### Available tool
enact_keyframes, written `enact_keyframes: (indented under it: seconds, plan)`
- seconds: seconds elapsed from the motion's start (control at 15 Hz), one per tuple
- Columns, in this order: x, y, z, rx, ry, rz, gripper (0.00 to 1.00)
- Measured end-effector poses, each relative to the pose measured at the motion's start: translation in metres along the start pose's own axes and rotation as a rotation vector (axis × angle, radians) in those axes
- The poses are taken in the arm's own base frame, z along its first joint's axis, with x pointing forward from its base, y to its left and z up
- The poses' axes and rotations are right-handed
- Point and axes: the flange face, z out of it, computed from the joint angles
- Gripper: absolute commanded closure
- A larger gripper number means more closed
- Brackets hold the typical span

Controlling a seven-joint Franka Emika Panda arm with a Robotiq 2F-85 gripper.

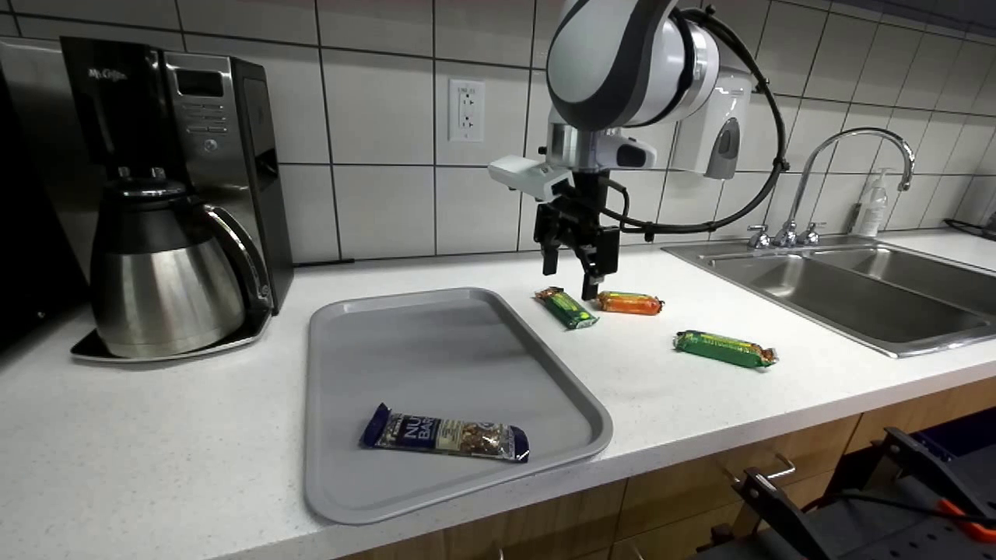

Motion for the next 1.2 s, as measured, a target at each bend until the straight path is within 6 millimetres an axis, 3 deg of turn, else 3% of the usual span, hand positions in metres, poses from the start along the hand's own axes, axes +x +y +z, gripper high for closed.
enact_keyframes:
  seconds: [0.67,1.2]
  plan:
    - [-0.038,-0.010,-0.014,0.009,-0.063,-0.300,0.00]
    - [-0.038,-0.009,-0.011,0.004,-0.063,-0.300,0.00]
